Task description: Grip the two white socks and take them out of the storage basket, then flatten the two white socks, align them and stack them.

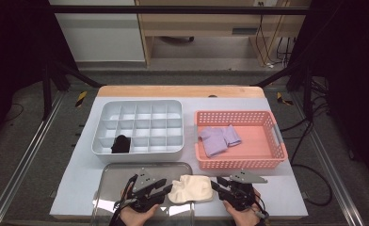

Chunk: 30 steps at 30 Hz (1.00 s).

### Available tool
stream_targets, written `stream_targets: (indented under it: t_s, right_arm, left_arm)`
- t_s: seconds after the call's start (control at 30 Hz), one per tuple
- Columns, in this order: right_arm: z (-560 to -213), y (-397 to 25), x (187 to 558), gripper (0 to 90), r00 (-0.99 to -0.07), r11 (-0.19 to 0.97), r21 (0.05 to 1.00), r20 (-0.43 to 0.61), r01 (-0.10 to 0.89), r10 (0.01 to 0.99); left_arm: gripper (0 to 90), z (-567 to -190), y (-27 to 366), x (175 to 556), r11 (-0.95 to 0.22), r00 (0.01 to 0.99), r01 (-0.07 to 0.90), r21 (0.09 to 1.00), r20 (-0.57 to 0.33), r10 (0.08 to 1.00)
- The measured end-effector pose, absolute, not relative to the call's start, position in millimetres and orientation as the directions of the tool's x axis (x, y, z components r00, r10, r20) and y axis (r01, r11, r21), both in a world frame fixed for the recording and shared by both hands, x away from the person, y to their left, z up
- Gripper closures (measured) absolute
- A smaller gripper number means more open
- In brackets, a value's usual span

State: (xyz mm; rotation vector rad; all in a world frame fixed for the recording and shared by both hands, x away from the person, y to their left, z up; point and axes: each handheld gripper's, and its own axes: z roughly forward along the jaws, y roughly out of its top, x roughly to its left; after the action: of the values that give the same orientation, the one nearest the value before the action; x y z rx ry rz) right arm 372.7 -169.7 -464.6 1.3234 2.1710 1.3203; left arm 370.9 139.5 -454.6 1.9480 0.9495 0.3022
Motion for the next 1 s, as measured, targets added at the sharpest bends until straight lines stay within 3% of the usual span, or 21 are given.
stream_targets:
  t_s: [0.57,1.0]
  right_arm:
    - [-460,-181,371,71.4,-0.550,0.161,0.812,0.219,0.560,0.806]
    - [-463,-179,370,69.0,-0.561,0.185,0.801,0.215,0.570,0.799]
  left_arm:
    - [88.6,-452,110,371,-0.318,0.715,0.468,0.824,-0.143,0.684]
    - [89.4,-465,88,376,-0.375,0.742,0.457,0.806,-0.114,0.660]
